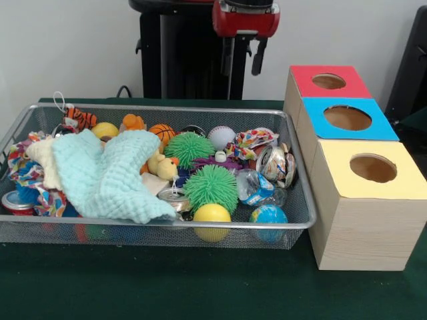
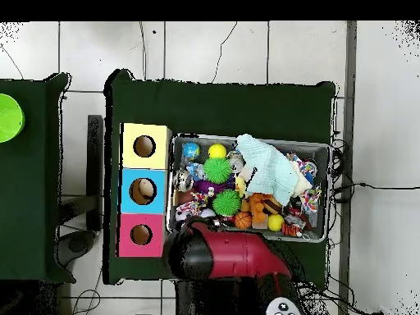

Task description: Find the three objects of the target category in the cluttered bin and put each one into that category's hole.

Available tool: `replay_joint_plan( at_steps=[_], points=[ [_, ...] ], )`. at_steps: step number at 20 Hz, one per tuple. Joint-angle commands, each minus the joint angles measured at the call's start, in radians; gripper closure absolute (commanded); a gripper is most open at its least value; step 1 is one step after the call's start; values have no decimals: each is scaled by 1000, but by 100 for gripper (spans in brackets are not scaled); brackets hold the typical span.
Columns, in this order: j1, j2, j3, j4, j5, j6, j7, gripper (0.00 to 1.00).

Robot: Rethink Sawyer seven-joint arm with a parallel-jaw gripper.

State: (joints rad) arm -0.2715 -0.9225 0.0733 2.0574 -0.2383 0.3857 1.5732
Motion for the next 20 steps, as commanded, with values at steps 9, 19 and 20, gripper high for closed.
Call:
replay_joint_plan(
  at_steps=[9,19,20],
  points=[
    [-98,131,211,-238,-260,12,-163,0],
    [-188,236,291,-321,-407,-10,-194,0],
    [-206,255,297,-327,-423,-11,-199,0]
  ],
)
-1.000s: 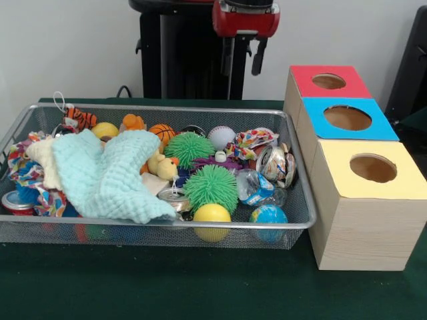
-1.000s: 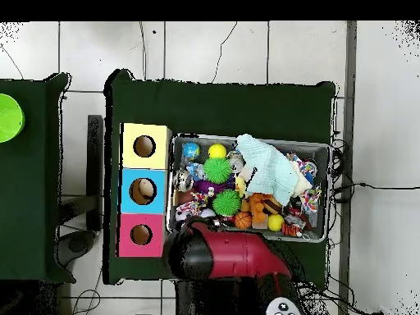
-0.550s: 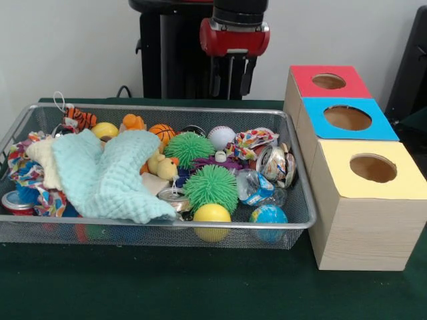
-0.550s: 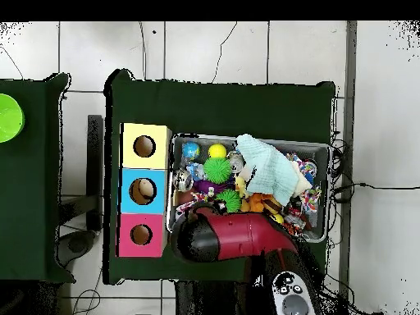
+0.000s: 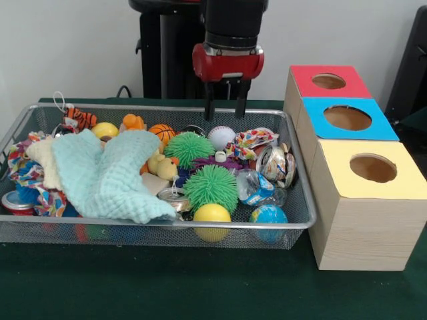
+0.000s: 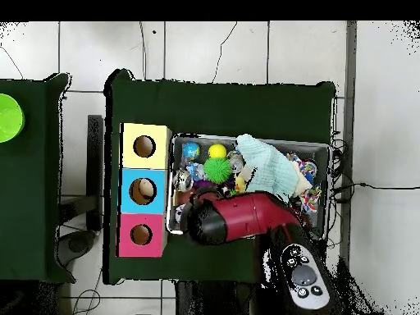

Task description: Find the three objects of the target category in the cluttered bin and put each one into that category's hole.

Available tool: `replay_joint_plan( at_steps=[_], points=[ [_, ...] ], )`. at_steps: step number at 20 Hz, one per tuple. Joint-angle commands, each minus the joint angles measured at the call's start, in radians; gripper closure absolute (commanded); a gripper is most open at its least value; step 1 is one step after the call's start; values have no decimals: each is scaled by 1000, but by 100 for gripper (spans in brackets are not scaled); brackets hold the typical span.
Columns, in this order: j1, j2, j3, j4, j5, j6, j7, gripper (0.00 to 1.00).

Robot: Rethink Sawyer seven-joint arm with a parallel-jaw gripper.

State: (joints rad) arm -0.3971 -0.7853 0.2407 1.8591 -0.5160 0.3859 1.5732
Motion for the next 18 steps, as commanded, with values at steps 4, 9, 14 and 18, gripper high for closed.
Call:
replay_joint_plan(
  at_steps=[4,9,14,18],
  points=[
    [-139,136,177,-124,-197,-6,-233,0],
    [-196,154,256,-128,-240,5,-254,0],
    [-237,170,307,-134,-285,14,-266,0],
    [-263,161,345,-127,-302,40,-272,0]
  ],
)
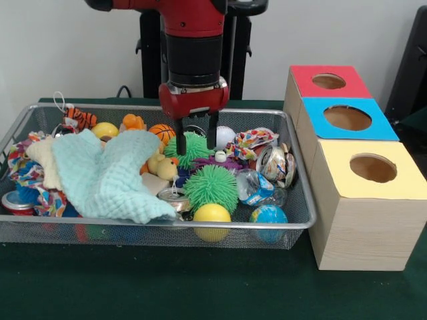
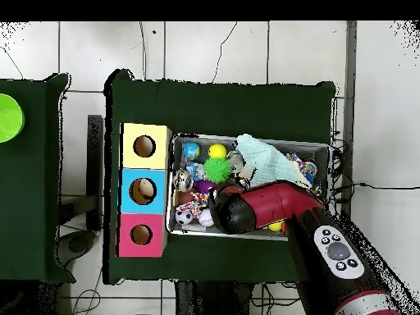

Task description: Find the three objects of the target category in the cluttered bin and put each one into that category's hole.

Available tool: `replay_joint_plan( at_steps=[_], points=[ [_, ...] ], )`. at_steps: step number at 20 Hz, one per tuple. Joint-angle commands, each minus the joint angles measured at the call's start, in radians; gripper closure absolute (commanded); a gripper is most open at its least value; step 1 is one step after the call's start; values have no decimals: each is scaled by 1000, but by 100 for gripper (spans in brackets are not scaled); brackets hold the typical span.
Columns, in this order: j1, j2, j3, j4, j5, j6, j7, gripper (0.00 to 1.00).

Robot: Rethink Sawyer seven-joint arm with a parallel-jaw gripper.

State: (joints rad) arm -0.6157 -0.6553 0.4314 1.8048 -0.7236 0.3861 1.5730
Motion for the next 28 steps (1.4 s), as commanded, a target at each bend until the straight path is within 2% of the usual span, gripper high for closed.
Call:
replay_joint_plan(
  at_steps=[1,7,12,17,28],
  points=[
    [-49,32,160,-75,-99,47,-276,0],
    [-84,54,186,-93,-138,70,-287,0],
    [-88,41,176,-109,-179,109,-305,0],
    [-105,32,171,-114,-185,155,-327,0],
    [-146,97,150,-109,-214,204,-338,0]
  ],
)
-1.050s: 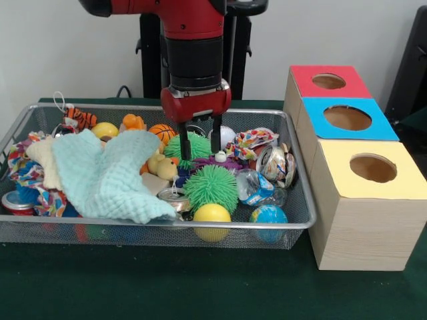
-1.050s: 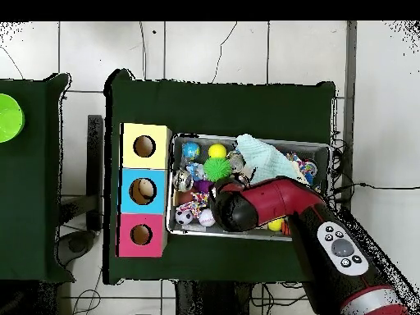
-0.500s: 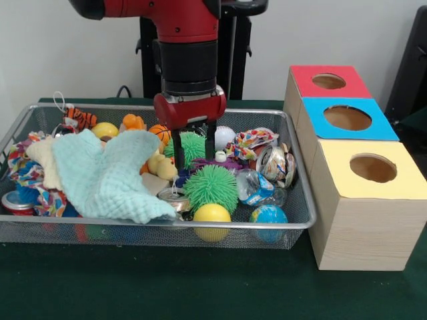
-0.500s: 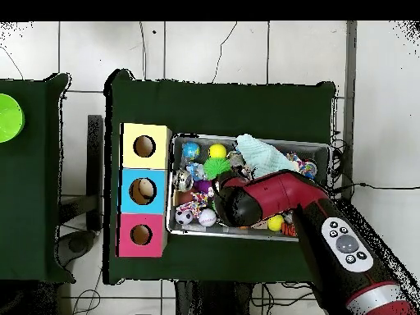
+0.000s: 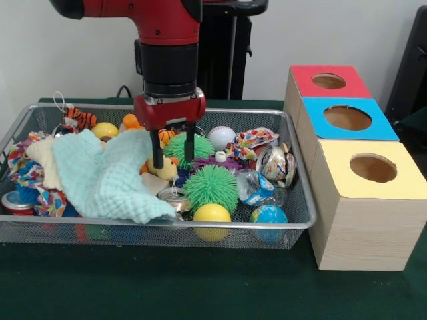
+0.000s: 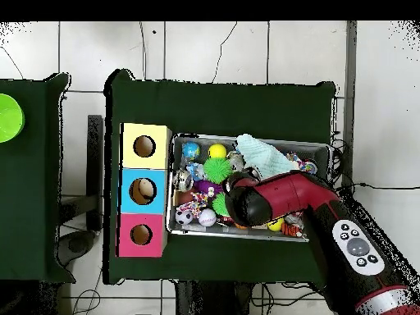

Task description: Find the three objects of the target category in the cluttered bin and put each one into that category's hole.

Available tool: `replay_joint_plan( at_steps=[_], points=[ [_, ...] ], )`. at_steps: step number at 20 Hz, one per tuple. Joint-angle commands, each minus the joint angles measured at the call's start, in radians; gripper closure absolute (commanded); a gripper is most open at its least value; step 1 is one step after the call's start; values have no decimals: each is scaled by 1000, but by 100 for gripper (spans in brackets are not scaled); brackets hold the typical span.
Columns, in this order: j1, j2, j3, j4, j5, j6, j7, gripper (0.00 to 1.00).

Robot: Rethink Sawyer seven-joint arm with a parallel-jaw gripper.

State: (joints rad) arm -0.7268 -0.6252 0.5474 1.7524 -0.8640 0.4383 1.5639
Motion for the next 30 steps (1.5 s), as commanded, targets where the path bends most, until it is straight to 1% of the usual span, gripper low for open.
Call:
replay_joint_plan(
  at_steps=[1,6,10,16,20,23,26,27,30],
  points=[
    [-38,76,33,-55,-74,155,-324,0],
    [-46,128,31,-46,-84,157,-306,0],
    [-44,144,28,-45,-70,179,-291,0],
    [-42,124,13,-31,-61,230,-299,0],
    [-26,96,-10,-32,-53,279,-280,0],
    [-12,75,-13,-41,-63,308,-291,0],
    [-18,62,-3,-42,-63,332,-315,0],
    [-22,63,6,-41,-60,339,-308,100],
    [-25,61,24,-25,-58,343,-333,100]
  ],
)
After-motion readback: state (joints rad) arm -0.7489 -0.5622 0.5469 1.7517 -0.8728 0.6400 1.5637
